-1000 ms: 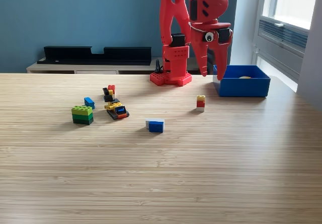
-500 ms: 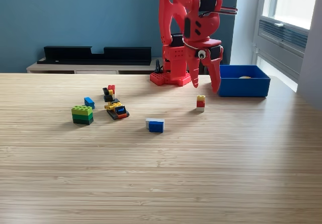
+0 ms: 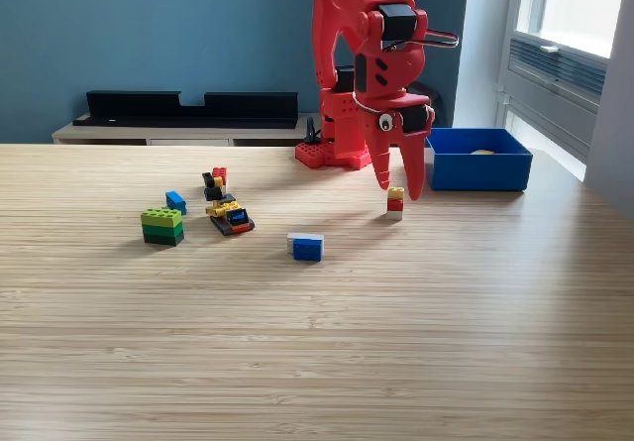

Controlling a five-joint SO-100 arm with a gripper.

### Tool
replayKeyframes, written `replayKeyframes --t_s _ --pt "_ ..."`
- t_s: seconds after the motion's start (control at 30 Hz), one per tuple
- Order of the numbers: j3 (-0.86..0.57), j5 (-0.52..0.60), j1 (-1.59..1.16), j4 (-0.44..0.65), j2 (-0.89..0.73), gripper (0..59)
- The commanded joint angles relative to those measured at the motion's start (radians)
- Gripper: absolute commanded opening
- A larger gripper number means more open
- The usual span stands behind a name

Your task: Grasp a lego block and put it in the bin.

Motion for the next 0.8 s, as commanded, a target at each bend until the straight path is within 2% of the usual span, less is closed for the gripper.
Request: replayKeyframes --t_s 0.03,0.2,0.8 --pt "0.012 0.083 0.011 -0.048 0.046 20.9" --pt "0.032 0.124 0.012 -0.083 0.046 20.5" --pt "0.041 0.118 0.071 -0.166 0.044 18.4"
